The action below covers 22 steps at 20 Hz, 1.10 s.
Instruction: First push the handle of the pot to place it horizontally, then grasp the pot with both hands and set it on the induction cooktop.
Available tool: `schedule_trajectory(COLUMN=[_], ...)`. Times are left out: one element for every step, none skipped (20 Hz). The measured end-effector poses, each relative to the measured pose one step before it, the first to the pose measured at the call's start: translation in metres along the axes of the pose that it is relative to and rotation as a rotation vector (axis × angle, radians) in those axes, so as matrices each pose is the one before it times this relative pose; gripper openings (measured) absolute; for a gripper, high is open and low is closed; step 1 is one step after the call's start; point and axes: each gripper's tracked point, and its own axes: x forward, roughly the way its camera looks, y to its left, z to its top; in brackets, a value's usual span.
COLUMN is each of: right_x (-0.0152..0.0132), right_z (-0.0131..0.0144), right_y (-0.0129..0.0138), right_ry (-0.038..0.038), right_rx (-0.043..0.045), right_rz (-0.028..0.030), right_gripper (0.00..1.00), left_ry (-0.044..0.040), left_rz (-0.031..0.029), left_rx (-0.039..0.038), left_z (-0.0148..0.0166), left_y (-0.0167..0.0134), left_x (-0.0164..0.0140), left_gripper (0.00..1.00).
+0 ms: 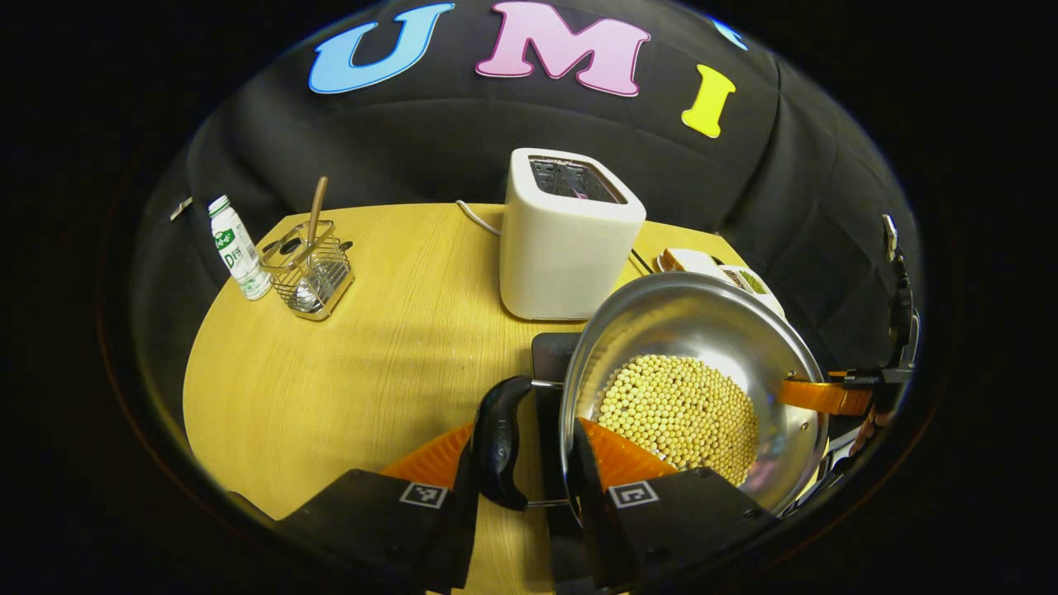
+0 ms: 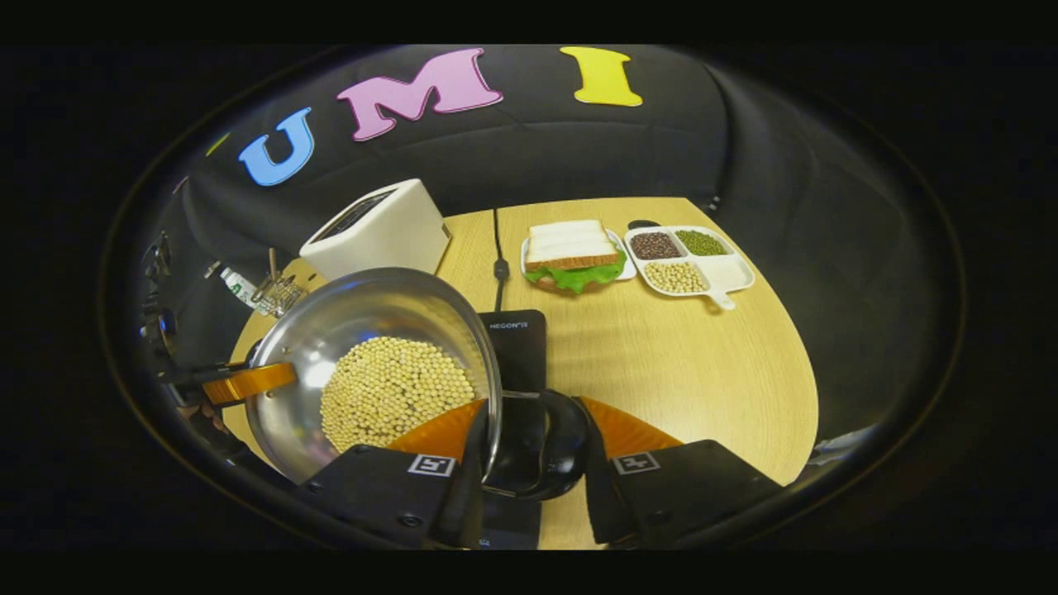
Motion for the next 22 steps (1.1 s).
schedule_trajectory(right_x=[0.00000,-0.00027,0.00008,0.00125,-0.00089,0.00054,-0.00015,0.00059,-0.00073,0.00059,-0.00044,-0.00051,-0.00032,-0.00082,-0.00125,-0.00112,-0.00112,-0.00112,-0.00194,-0.00256,-0.00246,-0.00313], right_z=[0.00019,0.00007,-0.00009,-0.00040,-0.00009,0.00021,-0.00065,0.00023,-0.00338,-0.00151,-0.00040,0.00182,0.00144,0.00223,0.00138,0.00153,0.00203,0.00212,0.00176,0.00250,0.00208,0.00261], right_y=[0.00024,0.00023,-0.00035,0.00005,-0.00033,-0.00027,0.00052,0.00105,0.00436,0.00090,-0.00035,-0.00125,-0.00145,-0.00118,-0.00049,0.00014,-0.00149,-0.00025,-0.00065,-0.00081,-0.00009,-0.00030], right_ry=[0.00143,0.00162,0.00144,0.00100,-0.00013,0.00245,0.00217,0.00436,0.00933,0.00541,-0.00073,-0.00972,-0.01131,-0.00885,-0.00590,-0.00702,-0.00763,-0.00927,-0.00876,-0.01097,-0.00938,-0.00988], right_rx=[0.00568,0.00502,0.00317,0.00128,0.00053,0.00094,0.00384,0.00280,0.00350,-0.00226,-0.00508,-0.00568,-0.00366,0.00200,0.00585,0.00667,0.00532,0.00605,0.00675,0.00522,0.00420,0.00391], right_rz=[0.00037,0.00052,-0.00017,-0.00165,-0.00226,-0.00640,0.00138,0.00001,0.01335,-0.00052,-0.00028,-0.00842,-0.00910,-0.00758,-0.00423,-0.00244,-0.00523,-0.00496,-0.00470,-0.00519,-0.00479,-0.00609], right_gripper=[0.54,0.54,0.55,0.56,0.53,0.59,0.60,0.63,0.69,0.75,0.97,0.99,0.94,0.99,0.99,0.99,0.99,0.99,0.99,0.99,0.99,0.99], left_ry=[-0.00324,0.00013,-0.00263,-0.00045,0.00020,0.00125,-0.00049,0.00035,-0.00428,-0.00929,-0.00339,0.00251,0.00200,0.00192,0.00030,-0.00186,-0.00509,-0.00249,-0.00592,-0.00619,-0.00551,-0.00458], left_rz=[-0.00281,-0.00159,-0.00010,0.00029,0.00027,-0.00034,-0.00081,-0.01219,-0.01152,-0.00604,-0.00692,0.00212,0.00766,0.00994,0.00862,0.00660,0.00584,0.00325,0.00560,0.00301,0.00138,-0.00069], left_rx=[-0.00371,-0.00176,-0.00100,0.00123,0.00174,0.00272,0.00315,0.00367,-0.00035,-0.00047,-0.00418,-0.00679,-0.00294,-0.00065,-0.00114,-0.00075,0.00112,0.00361,0.00427,0.00441,0.00143,-0.00019], left_z=[0.00113,-0.00015,0.00047,0.00040,-0.00015,0.00056,-0.00072,-0.00013,-0.00059,0.00057,-0.00242,-0.00026,-0.00100,-0.00116,-0.00064,0.00046,0.00185,0.00120,0.00088,0.00213,0.00049,0.00138], left_y=[0.00050,-0.00015,-0.00026,-0.00040,0.00070,-0.00008,-0.00056,-0.00183,-0.00265,-0.00146,-0.00019,-0.00078,0.00307,0.00309,0.00247,0.00210,0.00119,0.00067,0.00199,0.00072,0.00010,-0.00024], left_x=[0.00023,0.00028,-0.00019,0.00057,-0.00011,-0.00013,0.00015,-0.00065,-0.00015,-0.00108,0.00131,-0.00141,-0.00206,-0.00031,-0.00144,-0.00182,-0.00153,-0.00194,-0.00216,-0.00241,-0.00249,-0.00335], left_gripper=[0.56,0.57,0.57,0.57,0.58,0.59,0.60,0.60,0.67,0.78,0.89,0.99,0.95,0.96,0.96,0.96,0.95,0.96,0.96,0.95,0.96,0.96])
